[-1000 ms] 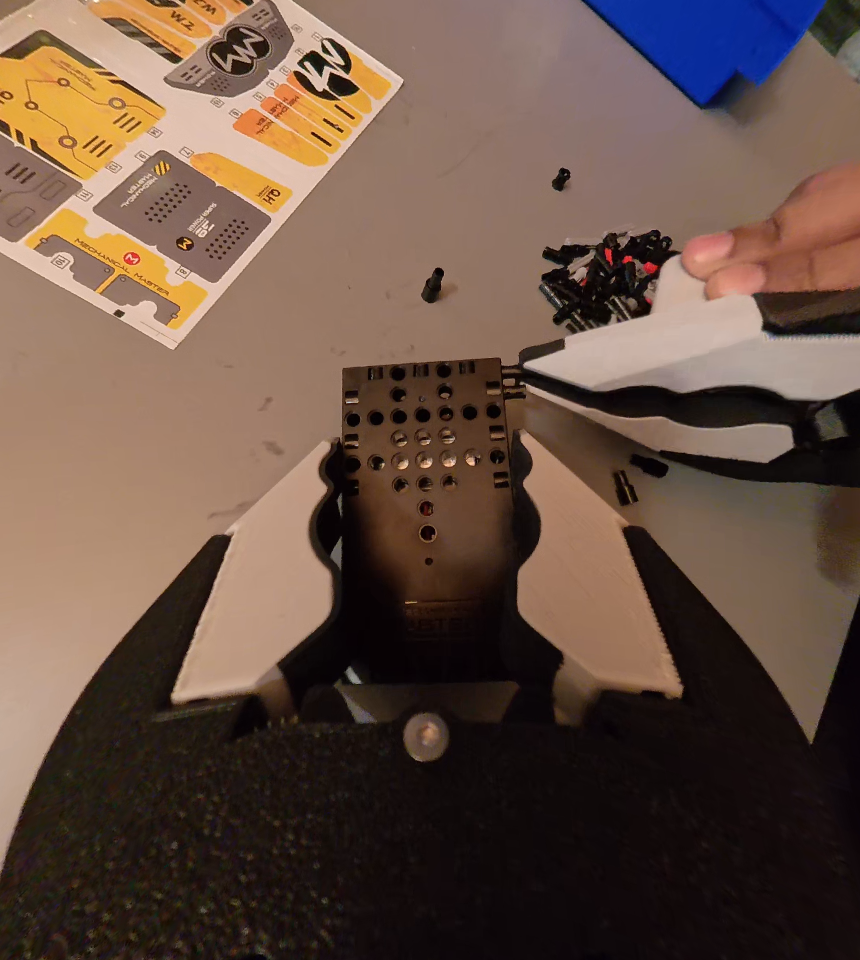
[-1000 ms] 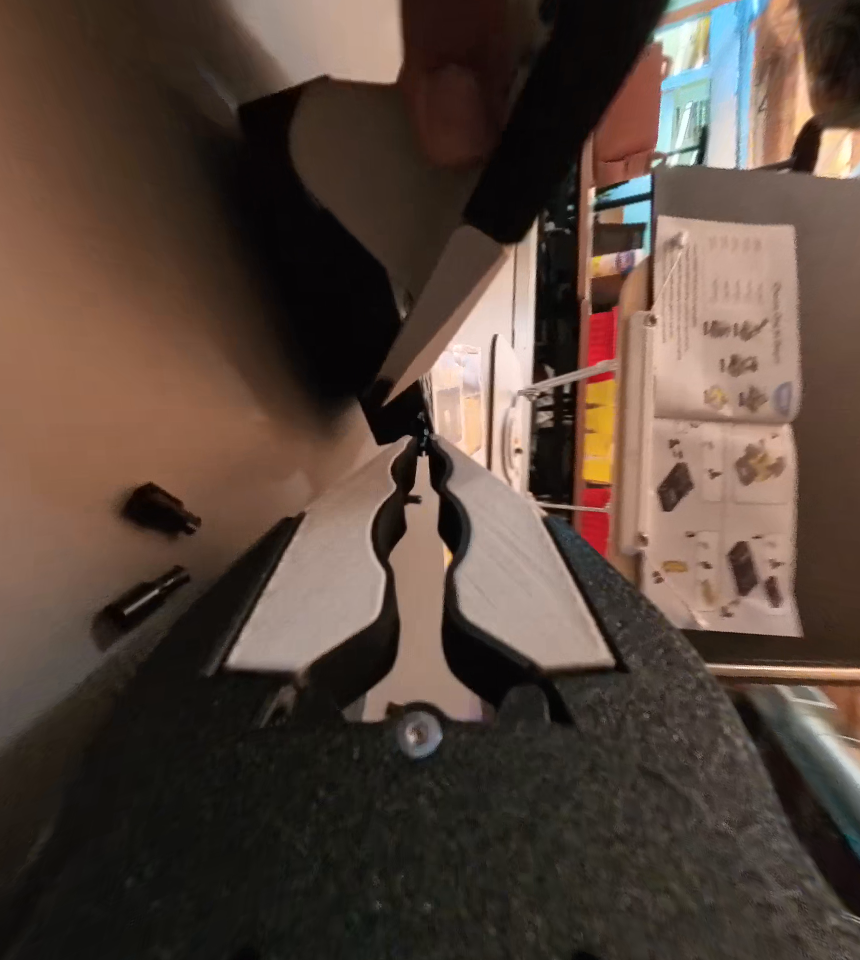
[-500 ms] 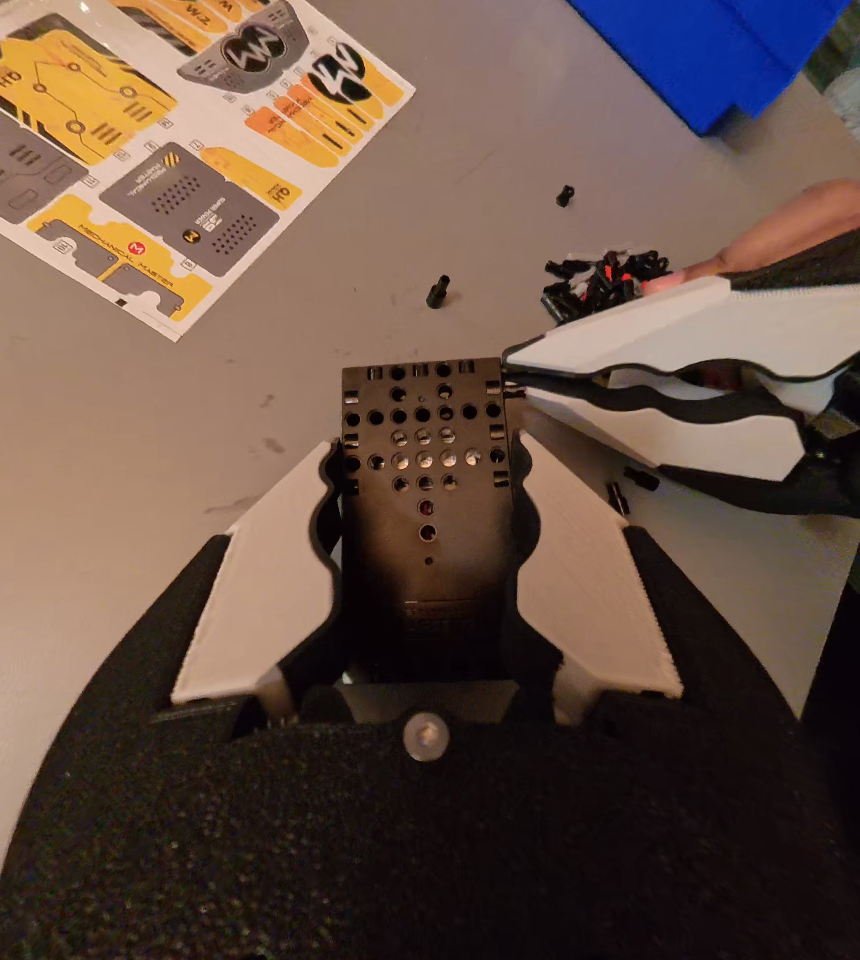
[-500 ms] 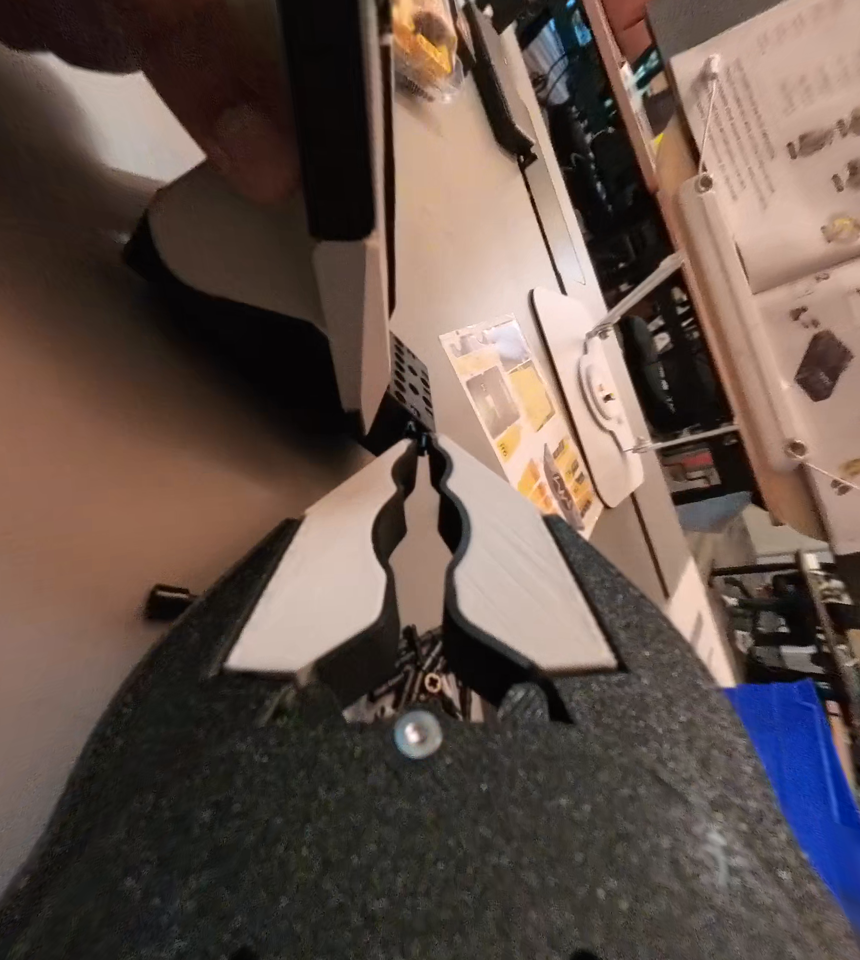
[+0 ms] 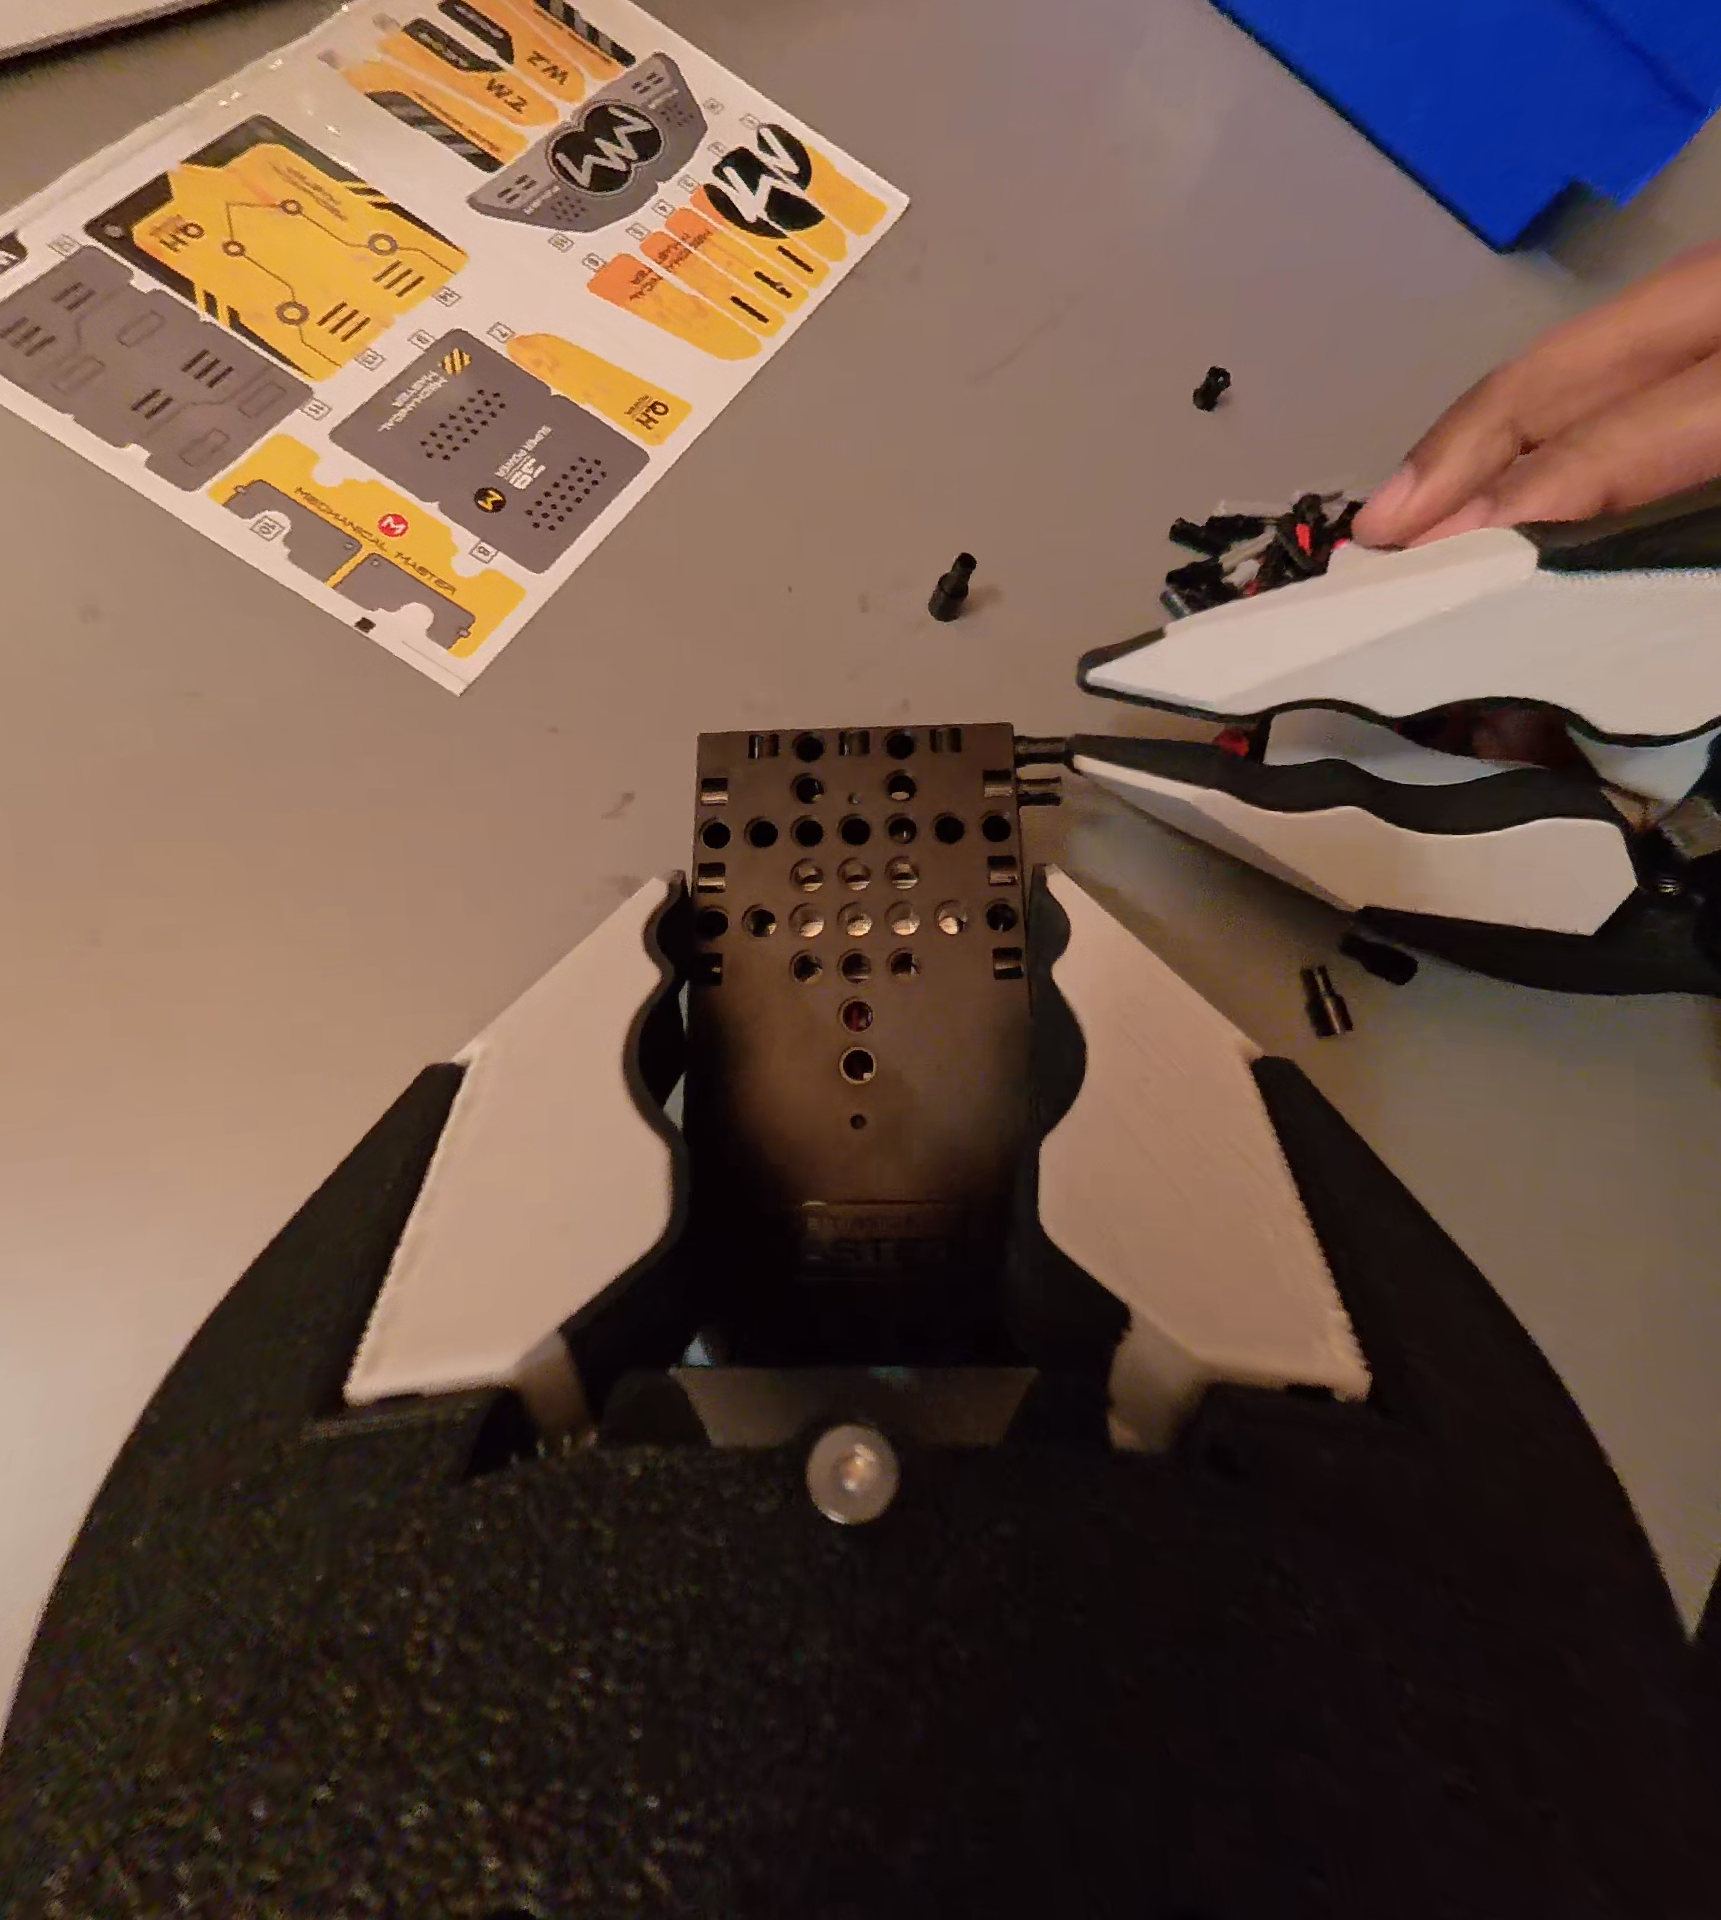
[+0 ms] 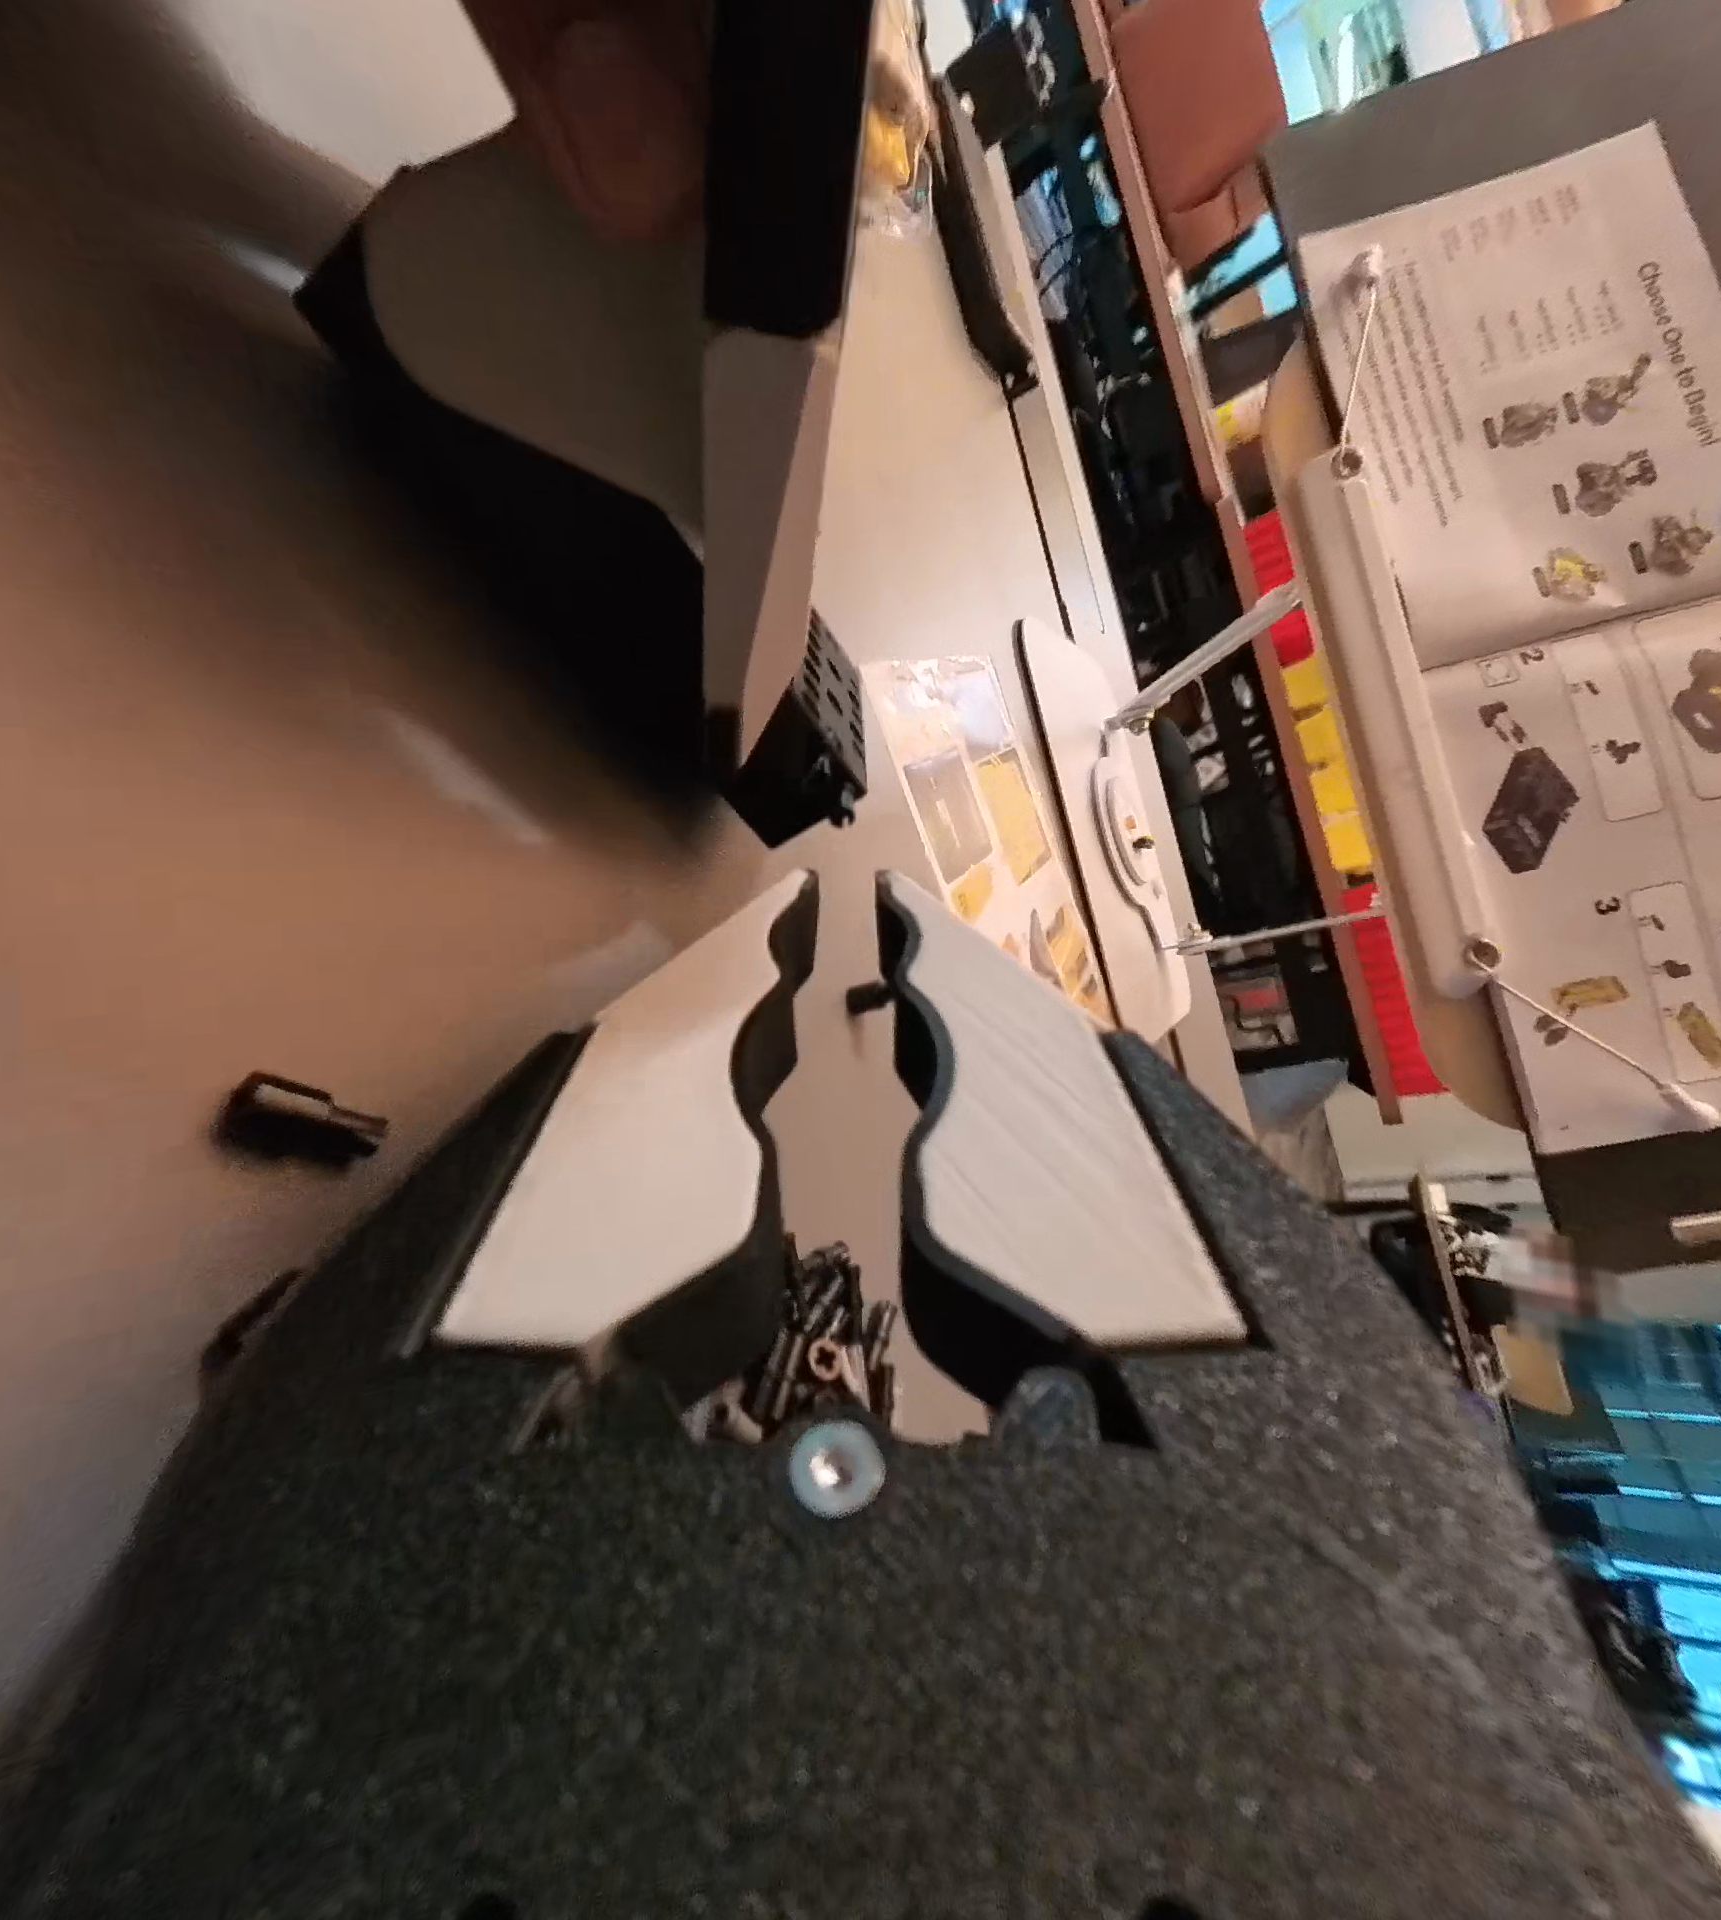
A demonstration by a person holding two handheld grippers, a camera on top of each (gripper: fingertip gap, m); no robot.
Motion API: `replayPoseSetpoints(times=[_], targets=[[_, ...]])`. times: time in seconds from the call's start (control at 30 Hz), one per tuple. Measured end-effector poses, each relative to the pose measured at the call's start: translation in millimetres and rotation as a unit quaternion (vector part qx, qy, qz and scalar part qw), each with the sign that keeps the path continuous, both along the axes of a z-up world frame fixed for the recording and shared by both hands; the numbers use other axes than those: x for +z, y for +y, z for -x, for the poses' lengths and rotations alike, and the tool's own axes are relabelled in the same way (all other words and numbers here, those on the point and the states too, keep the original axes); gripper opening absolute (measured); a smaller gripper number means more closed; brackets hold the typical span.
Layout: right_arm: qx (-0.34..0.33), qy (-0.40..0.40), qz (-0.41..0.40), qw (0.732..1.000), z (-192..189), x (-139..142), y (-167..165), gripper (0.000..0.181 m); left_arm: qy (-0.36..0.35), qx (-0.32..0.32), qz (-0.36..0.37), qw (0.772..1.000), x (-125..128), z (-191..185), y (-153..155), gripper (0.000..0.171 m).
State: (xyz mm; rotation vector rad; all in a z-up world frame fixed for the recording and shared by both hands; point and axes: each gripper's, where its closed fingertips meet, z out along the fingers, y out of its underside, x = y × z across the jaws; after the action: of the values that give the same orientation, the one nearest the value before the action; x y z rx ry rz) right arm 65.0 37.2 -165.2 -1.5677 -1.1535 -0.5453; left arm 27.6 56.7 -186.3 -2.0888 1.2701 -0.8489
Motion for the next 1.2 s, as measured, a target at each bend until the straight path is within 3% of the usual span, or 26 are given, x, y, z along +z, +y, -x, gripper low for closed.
replayPoseSetpoints(times=[0.17, 0.5, 1.2], targets=[[0.038, 0.038, -0.009, 0.999, 12, 9, -4, 0.009, -0.013, -0.003, 0.016, 1.000, 1, 0, 0, 0.065], [0.050, 0.014, -0.021, 0.998, 14, 7, -3, 0.004, -0.017, -0.020, 0.022, 0.999, 2, -1, -5, 0.065], [0.047, 0.132, 0.088, 0.986, 15, 4, -5, 0.003, -0.006, -0.051, 0.003, 0.999, 0, 0, -9, 0.065]])
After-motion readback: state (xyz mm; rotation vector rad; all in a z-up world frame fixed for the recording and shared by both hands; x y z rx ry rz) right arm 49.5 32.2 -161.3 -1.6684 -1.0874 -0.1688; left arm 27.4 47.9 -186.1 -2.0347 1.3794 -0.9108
